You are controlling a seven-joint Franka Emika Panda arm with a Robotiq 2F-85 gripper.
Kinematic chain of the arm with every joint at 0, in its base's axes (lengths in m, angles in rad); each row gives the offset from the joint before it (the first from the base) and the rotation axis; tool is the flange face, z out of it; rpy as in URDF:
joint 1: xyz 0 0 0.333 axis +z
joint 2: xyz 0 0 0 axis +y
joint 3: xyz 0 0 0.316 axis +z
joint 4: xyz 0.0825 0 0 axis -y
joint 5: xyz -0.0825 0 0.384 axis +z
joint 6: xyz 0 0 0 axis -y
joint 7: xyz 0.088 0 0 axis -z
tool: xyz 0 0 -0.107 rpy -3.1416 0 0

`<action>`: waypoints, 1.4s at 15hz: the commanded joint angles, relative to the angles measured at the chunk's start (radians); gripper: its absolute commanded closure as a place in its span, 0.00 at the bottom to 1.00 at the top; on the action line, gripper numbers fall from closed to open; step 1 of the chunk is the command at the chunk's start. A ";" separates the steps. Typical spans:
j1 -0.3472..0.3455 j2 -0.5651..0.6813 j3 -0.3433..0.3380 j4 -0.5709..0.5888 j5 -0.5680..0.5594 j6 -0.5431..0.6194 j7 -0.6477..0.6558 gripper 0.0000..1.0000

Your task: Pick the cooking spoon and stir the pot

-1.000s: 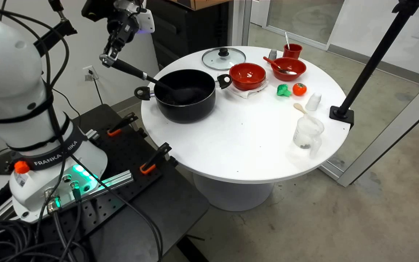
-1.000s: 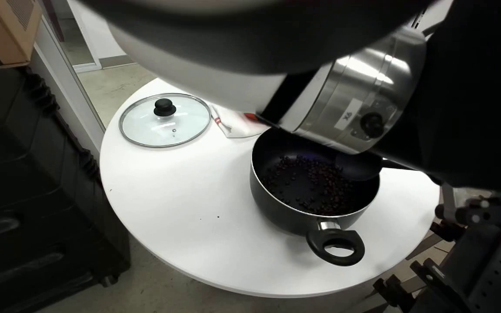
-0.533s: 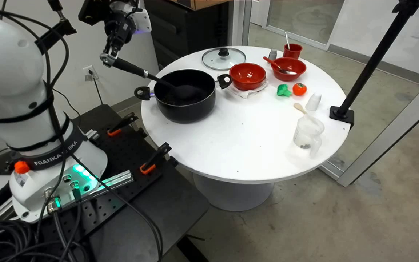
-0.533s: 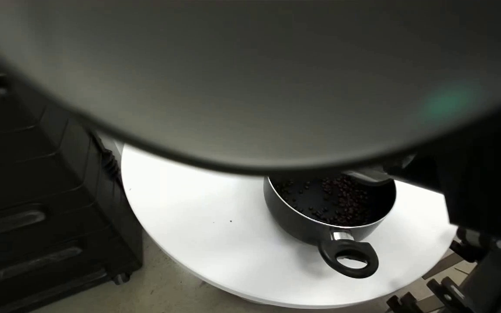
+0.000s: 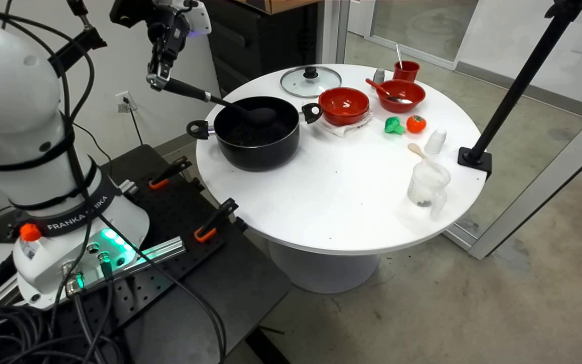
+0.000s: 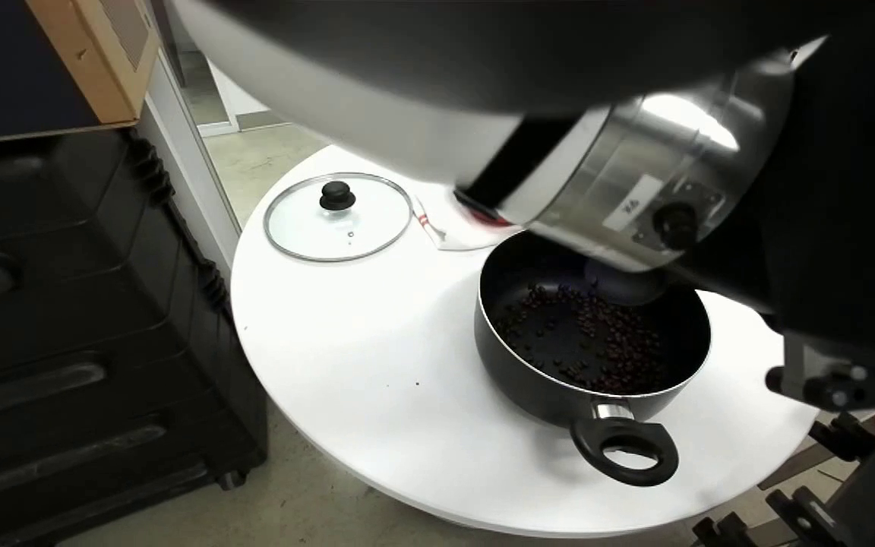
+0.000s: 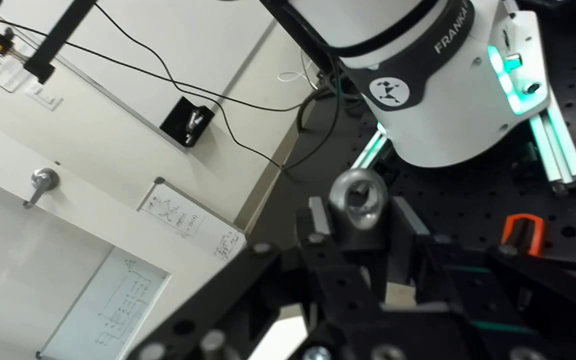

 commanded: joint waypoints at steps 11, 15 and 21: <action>-0.331 -0.450 -0.199 -0.265 0.094 0.366 -0.440 0.92; -0.439 -0.428 -0.312 -0.283 0.132 0.498 -0.617 0.92; -0.518 -0.315 -0.387 -0.237 0.114 0.634 -0.824 0.92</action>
